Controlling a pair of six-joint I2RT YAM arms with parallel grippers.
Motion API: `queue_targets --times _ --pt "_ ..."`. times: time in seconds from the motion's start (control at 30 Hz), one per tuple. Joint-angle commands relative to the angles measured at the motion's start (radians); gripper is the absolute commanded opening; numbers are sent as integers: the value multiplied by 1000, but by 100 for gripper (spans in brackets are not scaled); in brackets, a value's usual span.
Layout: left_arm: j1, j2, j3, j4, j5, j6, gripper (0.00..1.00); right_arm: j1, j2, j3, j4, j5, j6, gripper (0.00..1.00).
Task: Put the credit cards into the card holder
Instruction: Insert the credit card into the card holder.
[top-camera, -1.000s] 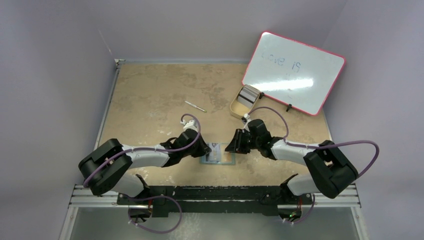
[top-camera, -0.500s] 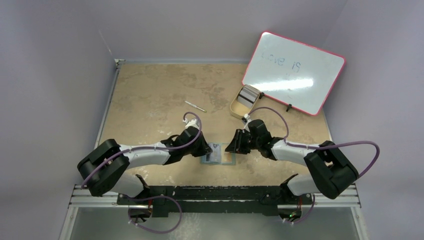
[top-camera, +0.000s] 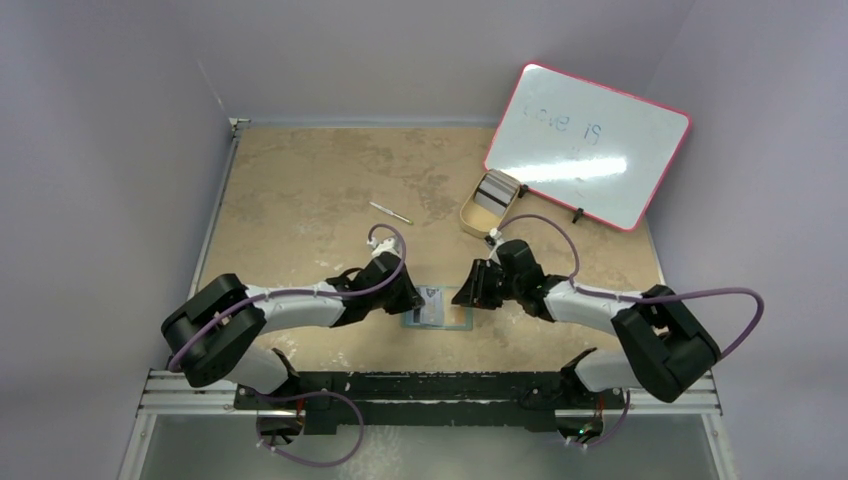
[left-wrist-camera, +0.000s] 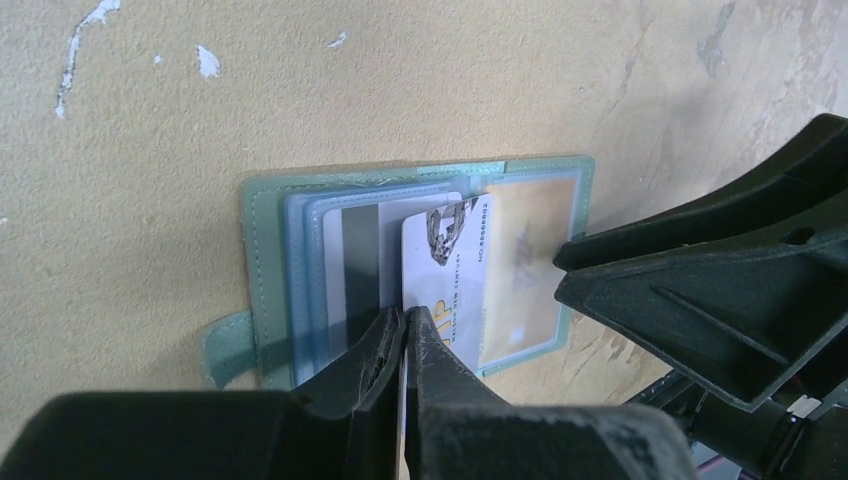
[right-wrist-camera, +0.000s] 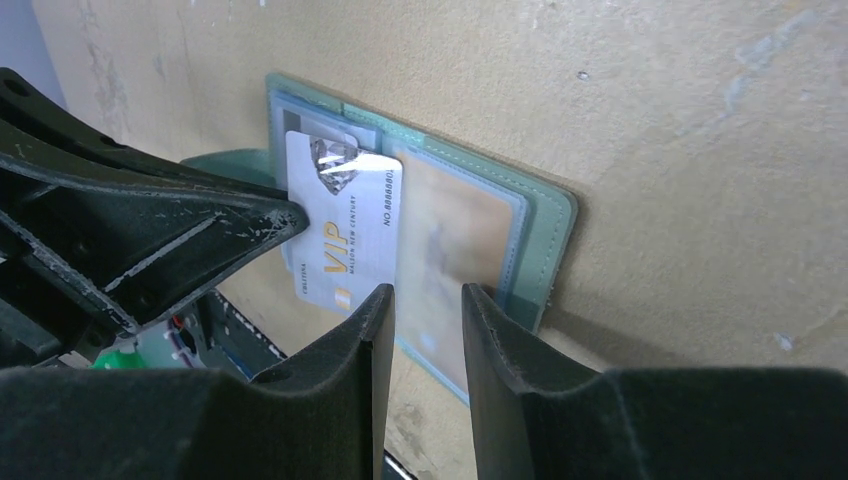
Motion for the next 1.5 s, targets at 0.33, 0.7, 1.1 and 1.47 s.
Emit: queue_targets --times 0.33,0.7,1.1,1.47 --pt "-5 0 67 -106 3 -42 0 12 -99 31 -160 146 -24 33" --pt "-5 45 84 -84 49 -31 0 26 -29 21 -115 144 -25 30" --pt "-5 43 83 -88 -14 -50 0 34 -21 1 -96 143 -16 20" --pt "-6 59 27 36 -30 -95 0 39 -23 -11 -85 138 -9 18"
